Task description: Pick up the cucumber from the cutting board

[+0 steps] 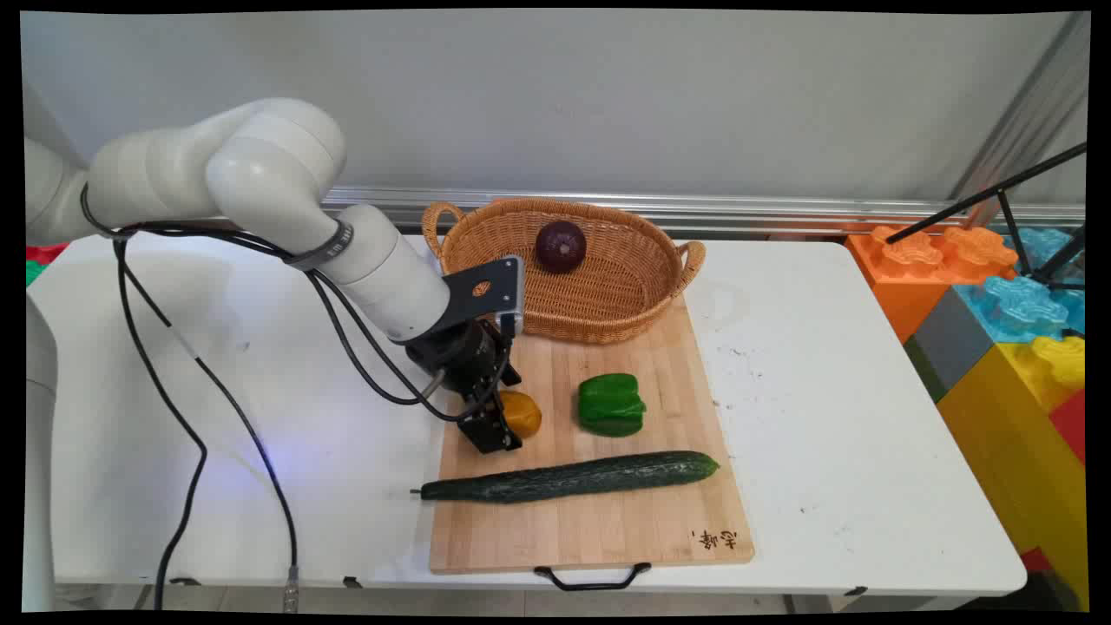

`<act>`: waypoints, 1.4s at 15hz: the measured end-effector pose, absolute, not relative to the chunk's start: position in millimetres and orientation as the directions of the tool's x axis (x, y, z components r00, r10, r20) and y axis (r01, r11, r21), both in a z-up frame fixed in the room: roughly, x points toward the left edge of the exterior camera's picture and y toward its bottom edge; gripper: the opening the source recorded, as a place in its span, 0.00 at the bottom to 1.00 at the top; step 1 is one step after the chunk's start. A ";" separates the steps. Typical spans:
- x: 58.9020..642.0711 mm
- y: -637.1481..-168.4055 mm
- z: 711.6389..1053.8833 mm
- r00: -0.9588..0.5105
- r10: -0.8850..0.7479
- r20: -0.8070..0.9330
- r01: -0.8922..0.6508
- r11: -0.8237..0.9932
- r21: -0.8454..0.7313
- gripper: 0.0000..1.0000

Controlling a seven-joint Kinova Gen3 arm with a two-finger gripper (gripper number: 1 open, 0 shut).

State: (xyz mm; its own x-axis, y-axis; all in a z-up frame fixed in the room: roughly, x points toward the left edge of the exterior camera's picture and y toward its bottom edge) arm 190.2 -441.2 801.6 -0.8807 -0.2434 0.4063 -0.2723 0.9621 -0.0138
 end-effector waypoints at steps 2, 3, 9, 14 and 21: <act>183.6 -439.1 806.1 -0.869 -0.255 0.423 -0.281 0.960 0.000 1.00; 179.1 -437.3 808.7 -0.863 -0.262 0.433 -0.287 0.958 0.009 1.00; 150.7 -420.4 813.1 -0.837 -0.312 0.450 -0.325 0.944 0.050 1.00; 134.1 -408.3 801.4 -0.830 -0.349 0.435 -0.358 0.932 0.066 1.00; 116.0 -400.7 775.3 -0.819 -0.393 0.417 -0.395 0.915 0.086 0.00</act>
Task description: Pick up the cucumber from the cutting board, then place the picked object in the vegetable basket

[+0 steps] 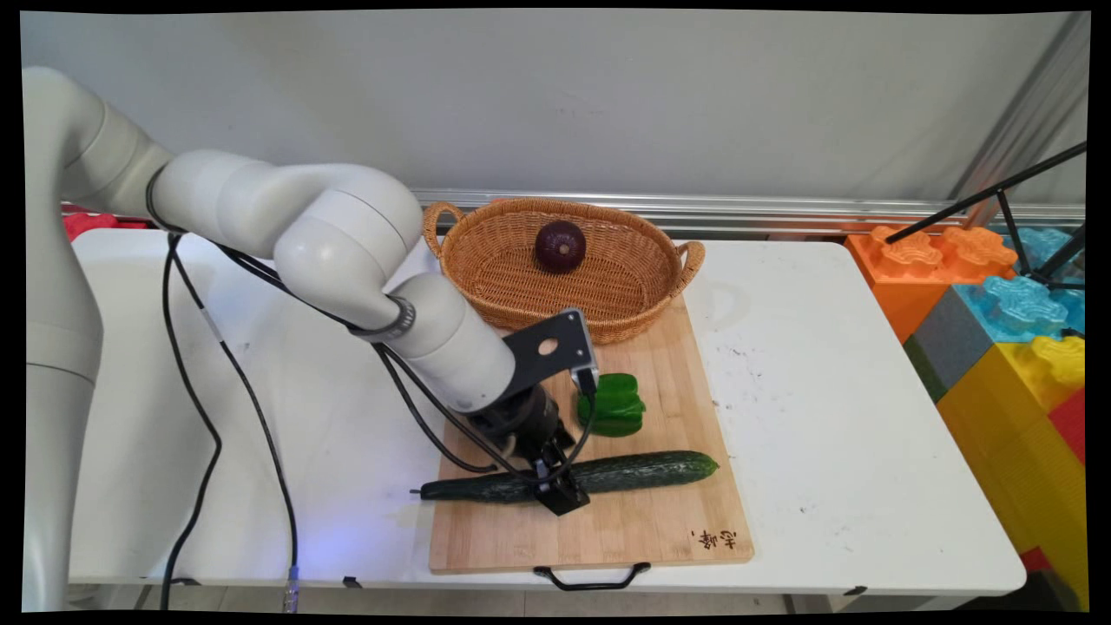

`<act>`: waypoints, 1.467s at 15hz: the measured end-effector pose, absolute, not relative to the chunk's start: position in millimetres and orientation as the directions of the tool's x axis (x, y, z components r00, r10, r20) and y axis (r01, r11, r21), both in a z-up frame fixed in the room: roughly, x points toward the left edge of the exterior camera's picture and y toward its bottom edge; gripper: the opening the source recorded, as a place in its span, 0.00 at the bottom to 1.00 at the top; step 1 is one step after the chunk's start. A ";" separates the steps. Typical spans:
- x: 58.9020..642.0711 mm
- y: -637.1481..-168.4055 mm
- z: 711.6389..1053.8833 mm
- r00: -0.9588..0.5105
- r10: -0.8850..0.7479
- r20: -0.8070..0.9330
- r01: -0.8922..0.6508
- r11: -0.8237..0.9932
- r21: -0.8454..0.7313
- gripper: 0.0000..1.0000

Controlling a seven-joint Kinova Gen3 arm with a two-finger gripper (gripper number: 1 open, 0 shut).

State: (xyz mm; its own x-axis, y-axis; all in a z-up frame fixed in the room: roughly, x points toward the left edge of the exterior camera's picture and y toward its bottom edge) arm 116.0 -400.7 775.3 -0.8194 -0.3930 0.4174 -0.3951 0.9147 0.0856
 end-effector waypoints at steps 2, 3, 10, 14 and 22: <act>112.1 -400.2 774.7 -0.812 -0.402 0.423 -0.401 0.911 0.096 0.00; 110.4 -400.3 776.2 -0.808 -0.405 0.427 -0.402 0.910 0.102 0.00; 113.5 -402.7 802.8 -0.799 -0.412 0.439 -0.399 0.908 0.127 0.00; 113.3 -410.9 830.2 -0.767 -0.405 0.498 -0.393 0.910 0.135 0.00; 146.4 -459.3 892.3 -0.698 -0.337 0.633 -0.453 0.891 -0.026 0.00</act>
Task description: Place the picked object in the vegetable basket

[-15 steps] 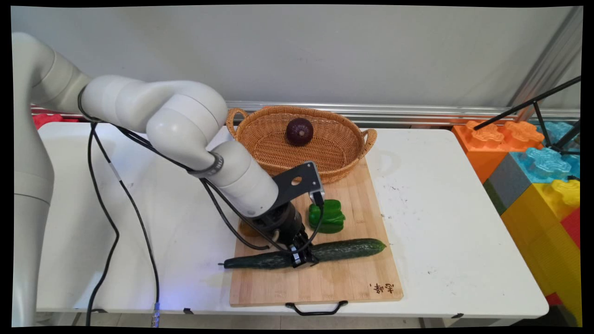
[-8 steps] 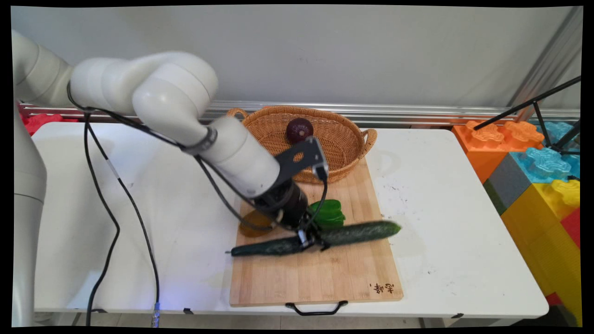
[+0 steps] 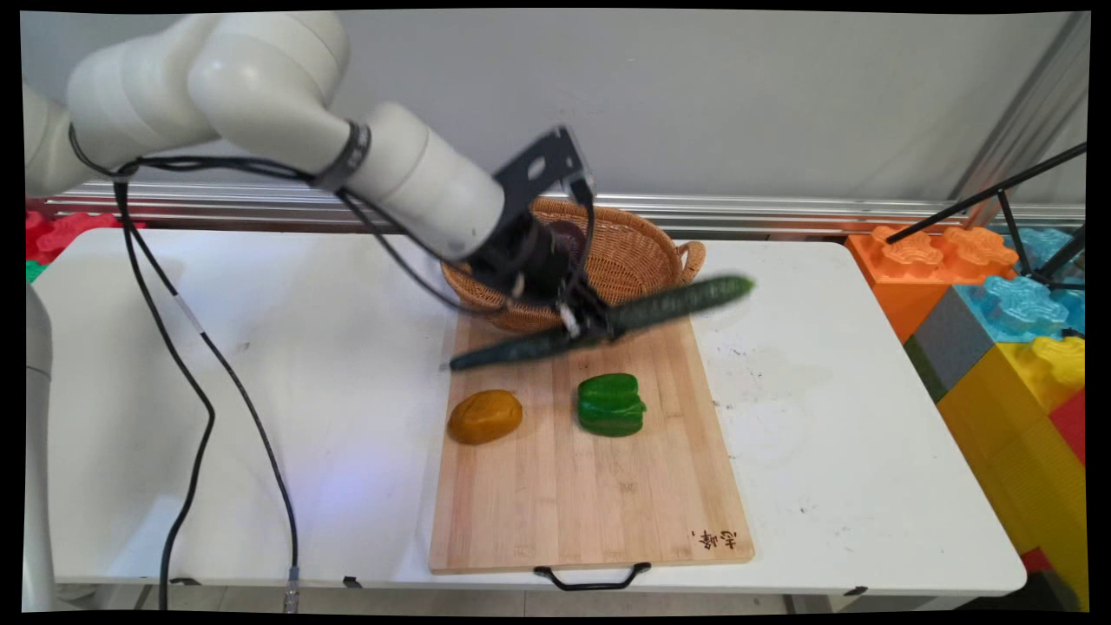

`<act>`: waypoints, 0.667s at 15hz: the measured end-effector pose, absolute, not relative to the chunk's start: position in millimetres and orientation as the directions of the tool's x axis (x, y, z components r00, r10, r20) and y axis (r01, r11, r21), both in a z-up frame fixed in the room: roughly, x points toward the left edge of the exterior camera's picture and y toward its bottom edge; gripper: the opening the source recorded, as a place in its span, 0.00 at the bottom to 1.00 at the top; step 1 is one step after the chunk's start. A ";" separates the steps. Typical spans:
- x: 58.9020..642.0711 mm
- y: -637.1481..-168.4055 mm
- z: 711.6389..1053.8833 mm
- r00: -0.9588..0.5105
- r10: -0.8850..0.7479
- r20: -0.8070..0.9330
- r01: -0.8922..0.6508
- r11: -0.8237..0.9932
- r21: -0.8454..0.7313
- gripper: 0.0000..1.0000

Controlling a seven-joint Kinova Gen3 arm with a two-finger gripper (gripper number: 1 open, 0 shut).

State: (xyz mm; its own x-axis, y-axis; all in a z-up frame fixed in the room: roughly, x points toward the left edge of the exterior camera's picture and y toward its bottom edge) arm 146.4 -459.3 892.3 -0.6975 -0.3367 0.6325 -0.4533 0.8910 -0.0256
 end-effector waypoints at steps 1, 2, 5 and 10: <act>150.4 -468.6 896.7 -0.689 -0.320 0.650 -0.464 0.884 -0.057 0.00; 153.7 -477.7 899.7 -0.682 -0.304 0.665 -0.474 0.876 -0.086 0.00; 161.3 -509.3 904.9 -0.674 -0.239 0.699 -0.489 0.854 -0.180 0.00; 156.6 -551.4 898.2 -0.699 -0.088 0.710 -0.408 0.864 -0.295 0.00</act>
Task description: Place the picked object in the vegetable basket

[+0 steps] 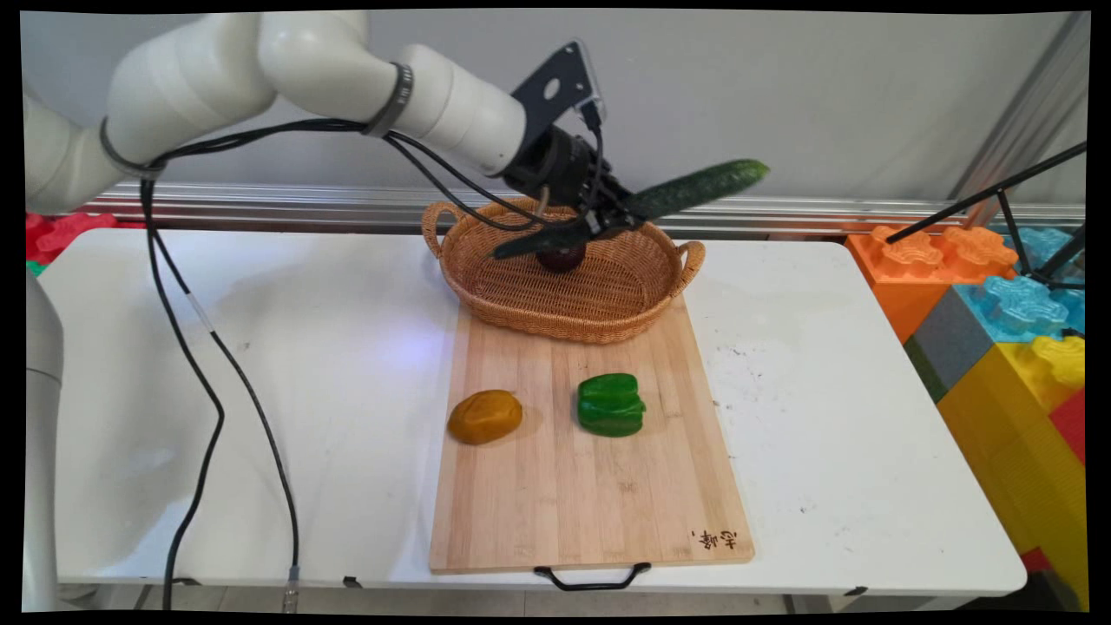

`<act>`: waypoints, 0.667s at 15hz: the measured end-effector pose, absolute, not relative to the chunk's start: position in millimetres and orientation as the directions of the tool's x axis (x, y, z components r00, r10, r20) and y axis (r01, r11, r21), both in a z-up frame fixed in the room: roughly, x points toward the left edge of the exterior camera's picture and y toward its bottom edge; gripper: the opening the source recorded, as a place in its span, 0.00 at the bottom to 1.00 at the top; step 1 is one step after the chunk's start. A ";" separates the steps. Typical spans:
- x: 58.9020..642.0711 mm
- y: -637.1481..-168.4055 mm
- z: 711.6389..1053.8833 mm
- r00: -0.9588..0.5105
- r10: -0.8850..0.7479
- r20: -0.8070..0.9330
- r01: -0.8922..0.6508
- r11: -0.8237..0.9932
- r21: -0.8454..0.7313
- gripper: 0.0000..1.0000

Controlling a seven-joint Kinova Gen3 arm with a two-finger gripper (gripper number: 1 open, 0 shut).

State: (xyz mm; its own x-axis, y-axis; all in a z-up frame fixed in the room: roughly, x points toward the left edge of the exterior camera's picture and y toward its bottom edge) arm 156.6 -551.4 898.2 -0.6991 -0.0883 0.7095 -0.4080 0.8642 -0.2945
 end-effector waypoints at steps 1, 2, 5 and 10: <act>154.4 -556.8 896.7 -0.701 -0.059 0.711 -0.386 0.869 -0.309 0.00; 151.8 -561.0 894.9 -0.706 -0.029 0.708 -0.363 0.873 -0.326 0.00; 145.8 -578.2 889.3 -0.746 0.081 0.661 -0.271 0.870 -0.412 0.00; 155.5 -605.1 878.7 -0.834 0.143 0.534 -0.178 0.845 -0.505 0.00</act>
